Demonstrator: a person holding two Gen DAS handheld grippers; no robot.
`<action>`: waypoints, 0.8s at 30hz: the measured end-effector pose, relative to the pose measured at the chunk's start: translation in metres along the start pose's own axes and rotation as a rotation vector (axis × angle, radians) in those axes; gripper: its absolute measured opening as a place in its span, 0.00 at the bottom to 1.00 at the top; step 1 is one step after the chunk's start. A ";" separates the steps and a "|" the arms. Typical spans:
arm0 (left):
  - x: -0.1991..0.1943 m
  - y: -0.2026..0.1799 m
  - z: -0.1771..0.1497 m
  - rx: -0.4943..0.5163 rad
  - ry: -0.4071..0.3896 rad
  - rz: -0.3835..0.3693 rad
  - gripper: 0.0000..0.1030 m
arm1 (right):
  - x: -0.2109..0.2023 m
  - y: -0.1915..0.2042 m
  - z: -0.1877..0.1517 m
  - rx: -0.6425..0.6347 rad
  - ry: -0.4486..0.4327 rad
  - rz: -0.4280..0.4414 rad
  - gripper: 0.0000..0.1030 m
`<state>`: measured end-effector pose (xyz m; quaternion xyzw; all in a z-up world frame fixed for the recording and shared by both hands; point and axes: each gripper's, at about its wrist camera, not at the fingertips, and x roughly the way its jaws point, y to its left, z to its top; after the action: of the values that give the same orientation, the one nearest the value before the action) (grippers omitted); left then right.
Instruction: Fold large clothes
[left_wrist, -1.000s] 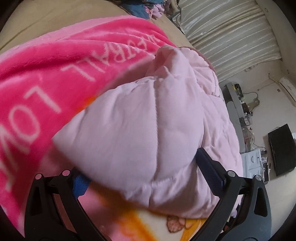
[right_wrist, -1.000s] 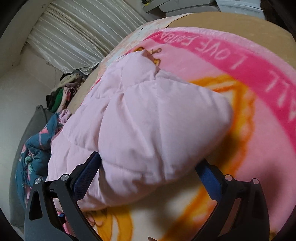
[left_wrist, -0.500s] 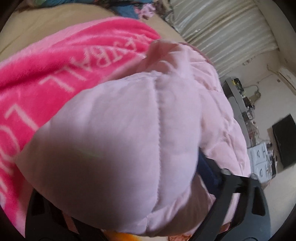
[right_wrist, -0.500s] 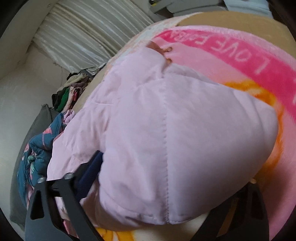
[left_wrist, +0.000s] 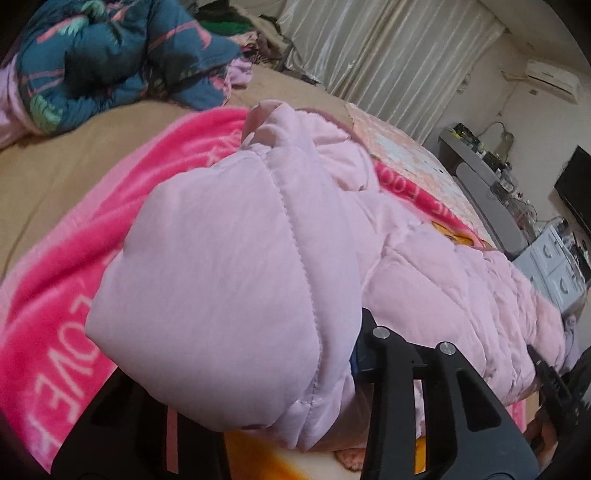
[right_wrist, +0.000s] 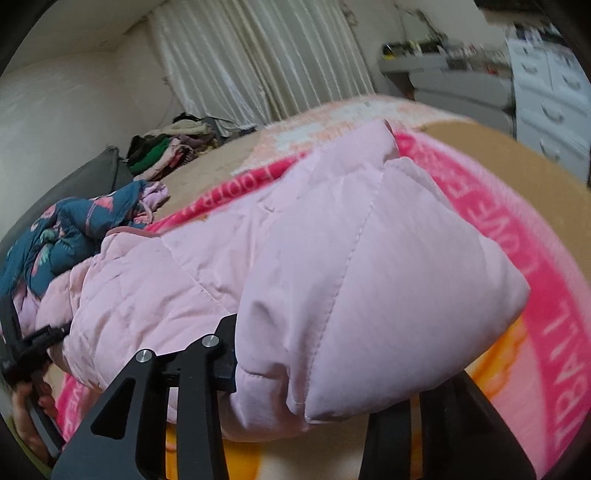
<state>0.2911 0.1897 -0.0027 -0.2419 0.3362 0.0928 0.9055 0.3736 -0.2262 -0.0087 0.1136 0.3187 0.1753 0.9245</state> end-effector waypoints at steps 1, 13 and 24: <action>-0.006 -0.003 0.001 0.013 -0.006 -0.001 0.28 | -0.008 0.006 0.001 -0.026 -0.013 0.003 0.34; -0.065 -0.006 -0.011 0.051 -0.041 -0.036 0.28 | -0.091 0.039 -0.010 -0.224 -0.101 0.041 0.33; -0.106 0.007 -0.050 0.060 -0.047 -0.033 0.28 | -0.141 0.042 -0.044 -0.241 -0.091 0.039 0.33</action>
<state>0.1808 0.1698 0.0309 -0.2177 0.3134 0.0733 0.9214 0.2319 -0.2396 0.0483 0.0155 0.2509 0.2249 0.9414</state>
